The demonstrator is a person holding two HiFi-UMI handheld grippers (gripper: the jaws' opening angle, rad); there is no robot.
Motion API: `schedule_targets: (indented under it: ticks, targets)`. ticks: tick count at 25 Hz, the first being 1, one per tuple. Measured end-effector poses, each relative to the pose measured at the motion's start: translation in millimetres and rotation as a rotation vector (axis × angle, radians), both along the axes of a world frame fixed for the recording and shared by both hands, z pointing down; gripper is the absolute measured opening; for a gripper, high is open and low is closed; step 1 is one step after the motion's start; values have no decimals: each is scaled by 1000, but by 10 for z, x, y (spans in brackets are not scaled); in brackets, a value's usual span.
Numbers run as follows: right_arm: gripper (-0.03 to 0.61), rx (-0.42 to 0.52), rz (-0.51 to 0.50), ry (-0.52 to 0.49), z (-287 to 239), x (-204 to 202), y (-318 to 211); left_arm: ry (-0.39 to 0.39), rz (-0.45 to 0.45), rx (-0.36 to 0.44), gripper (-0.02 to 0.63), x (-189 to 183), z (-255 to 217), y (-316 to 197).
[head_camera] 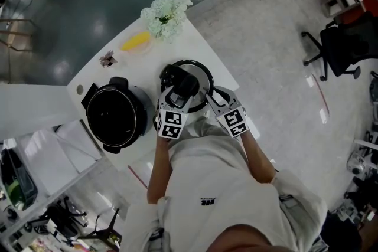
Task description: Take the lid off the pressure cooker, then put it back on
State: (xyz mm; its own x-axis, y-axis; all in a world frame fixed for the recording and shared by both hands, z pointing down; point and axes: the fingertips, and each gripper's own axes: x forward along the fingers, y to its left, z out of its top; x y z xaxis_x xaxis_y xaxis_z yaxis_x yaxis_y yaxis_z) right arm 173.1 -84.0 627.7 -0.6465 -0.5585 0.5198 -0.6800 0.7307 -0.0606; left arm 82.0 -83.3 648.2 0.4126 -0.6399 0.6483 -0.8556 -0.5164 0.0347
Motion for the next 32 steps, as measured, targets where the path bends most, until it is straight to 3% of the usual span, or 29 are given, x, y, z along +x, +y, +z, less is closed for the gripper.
schedule_targets:
  ticks: [32]
  targets:
    - [115,-106,-17,0,323,51,-274,-88,49,-217,324,240,688,-346]
